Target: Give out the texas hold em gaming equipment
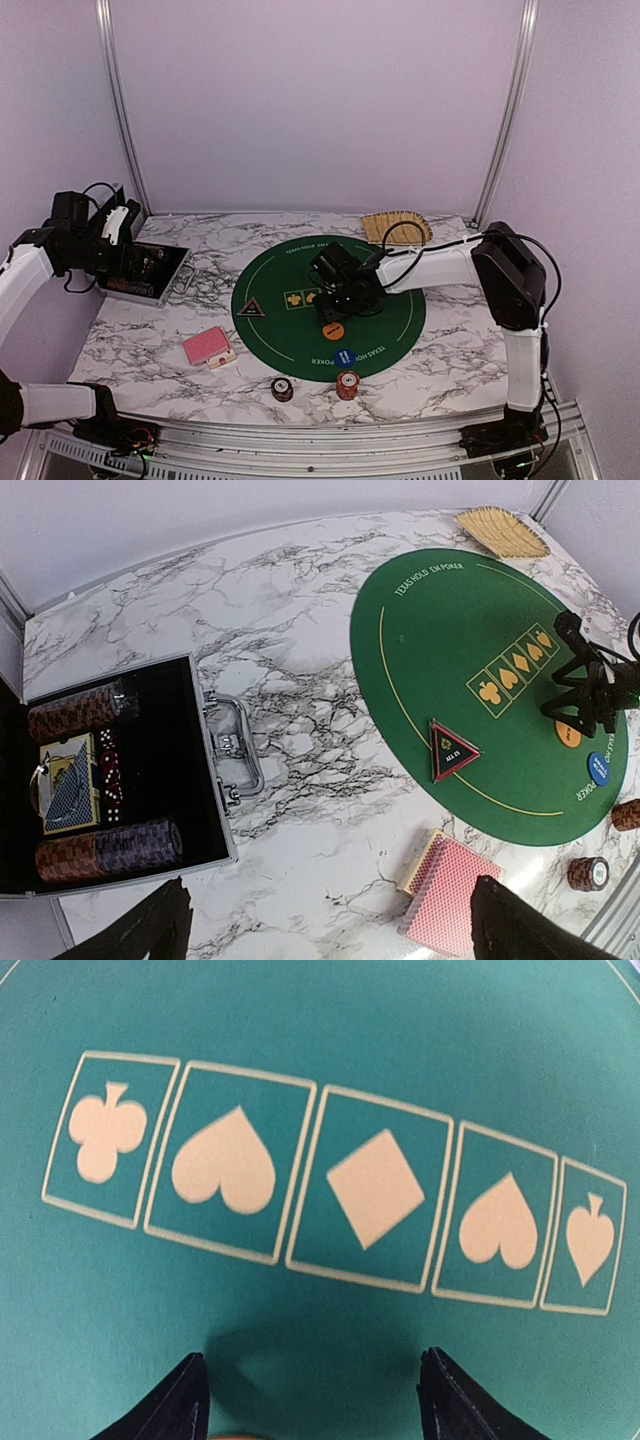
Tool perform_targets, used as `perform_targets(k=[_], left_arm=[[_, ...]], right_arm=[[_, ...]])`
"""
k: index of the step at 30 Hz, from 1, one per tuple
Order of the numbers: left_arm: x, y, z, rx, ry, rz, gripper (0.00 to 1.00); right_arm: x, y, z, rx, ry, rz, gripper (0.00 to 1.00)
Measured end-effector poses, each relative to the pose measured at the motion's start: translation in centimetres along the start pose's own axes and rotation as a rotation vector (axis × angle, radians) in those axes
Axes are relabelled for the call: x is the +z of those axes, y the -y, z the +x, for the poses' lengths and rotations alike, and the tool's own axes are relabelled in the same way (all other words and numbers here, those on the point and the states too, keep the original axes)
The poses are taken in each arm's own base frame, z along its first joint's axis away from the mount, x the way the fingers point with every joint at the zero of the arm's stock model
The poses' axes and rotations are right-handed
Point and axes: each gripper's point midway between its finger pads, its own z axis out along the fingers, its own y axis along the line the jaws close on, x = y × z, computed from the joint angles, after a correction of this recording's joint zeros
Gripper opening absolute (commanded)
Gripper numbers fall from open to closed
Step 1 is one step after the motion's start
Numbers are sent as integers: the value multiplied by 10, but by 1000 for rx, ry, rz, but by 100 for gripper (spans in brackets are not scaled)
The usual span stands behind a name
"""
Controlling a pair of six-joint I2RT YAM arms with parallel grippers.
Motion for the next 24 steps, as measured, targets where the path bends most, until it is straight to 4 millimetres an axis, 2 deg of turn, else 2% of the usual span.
perform_targets(k=[6,8,11,14,24], left_arm=[[0,0,2,3,-6,1,99],[0,0,2,4,-7,2,99],[0,1,2,4,-10,3,99],[0,1,3,4,-11,4,99],[0,0,3,5,-12,1,99]], right_arm=[[-23,-6,20,-13,-16,-38,79],[-33,-12,31,-21,-21,-56,79],[-37,-19,44,-26,-34,-75,78],[-33,-22,61,-35,-65,-80,73],[-30,-21,59,-22,-51,-65,47]])
